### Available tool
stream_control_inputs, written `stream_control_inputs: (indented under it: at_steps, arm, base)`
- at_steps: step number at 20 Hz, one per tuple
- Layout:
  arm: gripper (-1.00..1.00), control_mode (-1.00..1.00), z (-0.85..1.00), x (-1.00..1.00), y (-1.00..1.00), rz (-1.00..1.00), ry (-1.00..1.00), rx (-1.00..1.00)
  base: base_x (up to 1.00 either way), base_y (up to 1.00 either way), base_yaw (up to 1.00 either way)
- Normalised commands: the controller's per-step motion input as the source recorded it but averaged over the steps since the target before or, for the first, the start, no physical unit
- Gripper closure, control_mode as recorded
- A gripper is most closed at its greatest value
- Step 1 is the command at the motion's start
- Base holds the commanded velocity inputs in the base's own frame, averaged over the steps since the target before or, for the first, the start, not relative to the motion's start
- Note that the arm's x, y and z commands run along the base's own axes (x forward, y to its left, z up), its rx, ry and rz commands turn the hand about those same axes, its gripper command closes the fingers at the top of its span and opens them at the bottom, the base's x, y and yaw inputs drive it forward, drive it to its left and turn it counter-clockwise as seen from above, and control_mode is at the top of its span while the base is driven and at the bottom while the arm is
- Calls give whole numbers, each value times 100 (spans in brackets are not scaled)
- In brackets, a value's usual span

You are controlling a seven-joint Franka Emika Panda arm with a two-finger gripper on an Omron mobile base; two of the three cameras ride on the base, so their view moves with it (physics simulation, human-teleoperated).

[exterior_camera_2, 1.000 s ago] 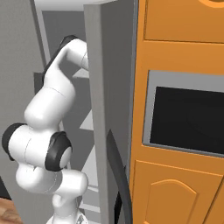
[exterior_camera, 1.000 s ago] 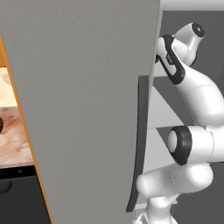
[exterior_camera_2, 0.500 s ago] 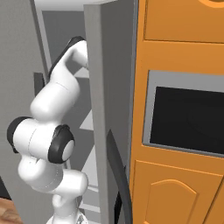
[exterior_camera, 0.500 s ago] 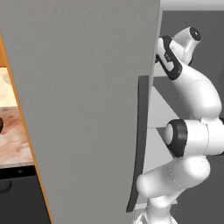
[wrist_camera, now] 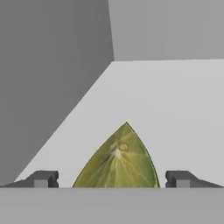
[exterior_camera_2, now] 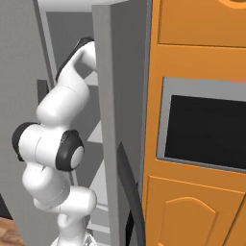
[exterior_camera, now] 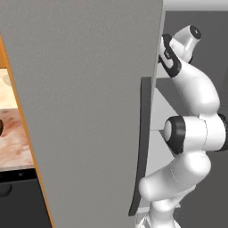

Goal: Take the tangerine, lemon wedge, and broccoli from the freezer and place them in the bowl on the counter.

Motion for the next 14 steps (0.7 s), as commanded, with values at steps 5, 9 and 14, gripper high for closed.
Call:
stream_control_inputs:
  at_steps: [5,9,14]
  arm:
    - [100,-100,-27,5,0,0,1,0]
    - [100,-100,-50,0,0,0,1,0]
    - [100,-100,-26,-22,0,0,-6,0]
  base:
    - [0,0,0]
    - [0,0,0]
    - [0,0,0]
